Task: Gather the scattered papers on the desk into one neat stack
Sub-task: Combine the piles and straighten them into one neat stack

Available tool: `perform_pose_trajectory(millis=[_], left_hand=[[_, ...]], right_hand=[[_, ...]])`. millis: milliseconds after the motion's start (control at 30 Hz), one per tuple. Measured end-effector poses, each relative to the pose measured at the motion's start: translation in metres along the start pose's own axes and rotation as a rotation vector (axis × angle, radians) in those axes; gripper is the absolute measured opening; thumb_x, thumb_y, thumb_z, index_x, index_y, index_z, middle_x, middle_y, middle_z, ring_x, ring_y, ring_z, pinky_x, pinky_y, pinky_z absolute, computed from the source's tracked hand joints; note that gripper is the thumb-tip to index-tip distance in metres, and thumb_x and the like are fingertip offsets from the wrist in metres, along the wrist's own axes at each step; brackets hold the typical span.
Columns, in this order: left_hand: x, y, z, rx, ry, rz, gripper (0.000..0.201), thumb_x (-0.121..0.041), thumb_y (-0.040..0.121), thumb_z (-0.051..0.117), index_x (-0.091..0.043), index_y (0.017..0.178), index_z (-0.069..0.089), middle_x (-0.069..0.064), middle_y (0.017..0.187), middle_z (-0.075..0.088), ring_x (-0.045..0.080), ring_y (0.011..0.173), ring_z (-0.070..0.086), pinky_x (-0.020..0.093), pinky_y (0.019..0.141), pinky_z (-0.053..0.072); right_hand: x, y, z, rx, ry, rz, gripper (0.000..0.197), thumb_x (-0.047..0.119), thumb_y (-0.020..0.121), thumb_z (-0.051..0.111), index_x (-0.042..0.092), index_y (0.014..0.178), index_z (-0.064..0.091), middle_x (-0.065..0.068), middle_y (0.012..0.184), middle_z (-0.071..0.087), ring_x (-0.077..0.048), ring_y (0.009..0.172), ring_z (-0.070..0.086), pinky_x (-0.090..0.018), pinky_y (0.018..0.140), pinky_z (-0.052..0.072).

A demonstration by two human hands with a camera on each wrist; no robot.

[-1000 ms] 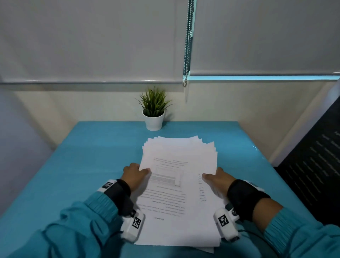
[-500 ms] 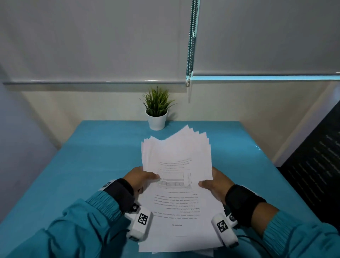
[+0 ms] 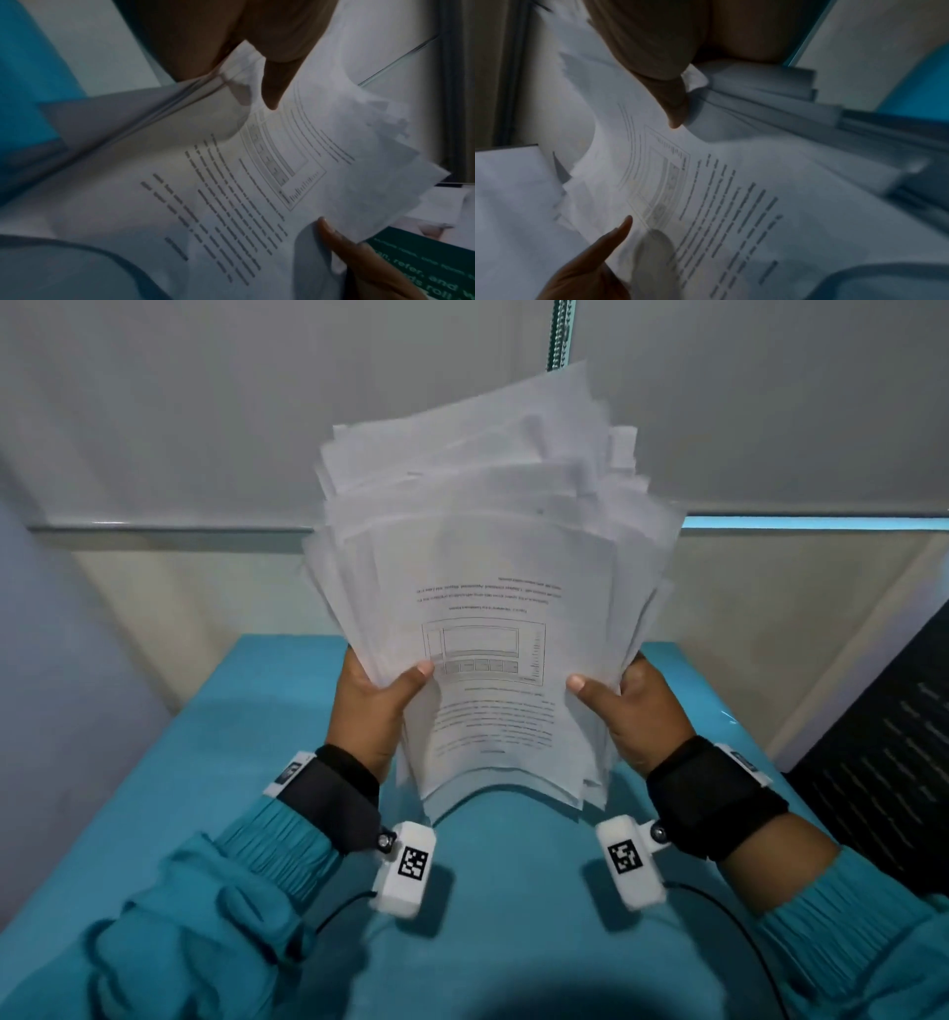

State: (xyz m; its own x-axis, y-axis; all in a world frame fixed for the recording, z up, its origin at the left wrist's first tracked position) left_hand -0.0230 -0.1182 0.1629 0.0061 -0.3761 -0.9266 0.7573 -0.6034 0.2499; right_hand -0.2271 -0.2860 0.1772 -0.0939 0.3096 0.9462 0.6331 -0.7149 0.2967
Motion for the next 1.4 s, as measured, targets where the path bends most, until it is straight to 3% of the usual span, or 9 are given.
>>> perform_pose_trajectory(millis=[200,433,633,800,933,1033,1133,1267,1400], left_hand=[[0.001,-0.018,-0.001,-0.036,0.014,-0.002,0.055,0.001,0.075,0.079,-0.005,0.126,0.060,0.008,0.118,0.071,0.024,0.110,0.068,0.039,0.096,0.054],[-0.011,-0.023,0.012,0.061,0.108,0.093,0.082,-0.013,0.063,0.089,-0.014,0.133,0.048,0.006,0.127,0.065,0.022,0.117,0.063,0.042,0.095,0.054],[-0.017,-0.025,0.013,0.080,0.147,0.088,0.075,-0.032,0.056,0.091,-0.019,0.123,0.059,0.004,0.118,0.070,0.021,0.111,0.066,0.045,0.093,0.056],[-0.024,-0.024,0.018,0.112,0.092,0.091,0.078,-0.026,0.054,0.090,-0.013,0.124,0.060,0.007,0.117,0.071,0.023,0.110,0.067,0.042,0.093,0.055],[-0.025,-0.016,0.007,0.053,0.051,0.084,0.081,-0.031,0.052,0.089,-0.024,0.124,0.053,0.002,0.123,0.066,0.021,0.113,0.065,0.039,0.089,0.056],[-0.020,-0.022,0.010,0.083,0.090,0.053,0.072,-0.032,0.051,0.089,-0.023,0.117,0.062,0.001,0.113,0.072,0.021,0.106,0.069,0.036,0.084,0.058],[-0.021,-0.025,0.022,0.043,0.093,0.088,0.056,-0.014,0.061,0.090,-0.017,0.112,0.067,0.000,0.106,0.075,0.019,0.101,0.071,0.032,0.083,0.058],[-0.040,-0.026,0.028,-0.049,0.126,0.242,0.043,-0.001,0.075,0.080,-0.008,0.115,0.066,-0.002,0.102,0.076,0.012,0.096,0.072,0.024,0.082,0.057],[-0.046,-0.023,0.017,-0.031,0.125,0.310,0.062,-0.014,0.068,0.086,-0.013,0.124,0.058,0.003,0.115,0.070,0.017,0.106,0.068,0.031,0.087,0.057]], right_hand=[[-0.009,-0.010,-0.008,0.003,0.071,0.099,0.025,0.006,0.080,0.072,0.020,0.100,0.066,0.014,0.087,0.073,-0.001,0.082,0.069,-0.013,0.069,0.053],[-0.003,-0.005,-0.017,0.011,0.274,0.098,0.060,0.006,0.066,0.078,0.004,0.123,0.058,-0.015,0.119,0.067,-0.032,0.111,0.063,-0.045,0.095,0.050],[0.004,-0.010,-0.021,-0.004,0.284,0.073,0.054,0.007,0.068,0.079,0.007,0.119,0.062,-0.015,0.116,0.069,-0.033,0.108,0.065,-0.055,0.097,0.047],[0.017,-0.008,-0.014,0.014,0.316,0.008,0.057,0.008,0.067,0.076,0.010,0.121,0.060,-0.014,0.116,0.068,-0.030,0.108,0.065,-0.043,0.089,0.053],[0.006,-0.008,-0.023,0.048,0.439,0.105,0.049,0.006,0.070,0.071,0.009,0.118,0.062,-0.014,0.114,0.069,-0.036,0.110,0.063,-0.034,0.081,0.056],[-0.004,-0.012,-0.019,0.019,0.433,0.145,0.055,0.016,0.060,0.085,0.014,0.112,0.066,-0.013,0.112,0.070,-0.039,0.111,0.061,-0.036,0.083,0.056],[0.006,-0.012,-0.007,-0.105,0.392,0.070,0.063,0.028,0.045,0.092,0.013,0.102,0.070,-0.014,0.106,0.072,-0.037,0.102,0.066,-0.042,0.085,0.055],[0.037,-0.012,0.002,-0.134,0.376,-0.047,0.033,0.004,0.067,0.078,0.017,0.096,0.072,-0.008,0.101,0.074,-0.029,0.096,0.069,-0.041,0.085,0.055],[0.038,-0.015,-0.002,-0.088,0.339,-0.087,0.047,0.009,0.064,0.078,0.014,0.109,0.066,-0.011,0.108,0.072,-0.029,0.101,0.068,-0.041,0.087,0.054]])
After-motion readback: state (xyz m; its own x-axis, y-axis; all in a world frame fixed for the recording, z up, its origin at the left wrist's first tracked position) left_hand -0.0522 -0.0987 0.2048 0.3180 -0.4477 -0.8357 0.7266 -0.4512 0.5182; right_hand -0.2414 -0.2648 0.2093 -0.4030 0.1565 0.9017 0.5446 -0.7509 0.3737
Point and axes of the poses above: each hand's wrist, its own y-axis towards the middle knuckle, its own z-axis out of the palm, x = y × z, the point moved 4 cm from there along y, towards the middle knuckle
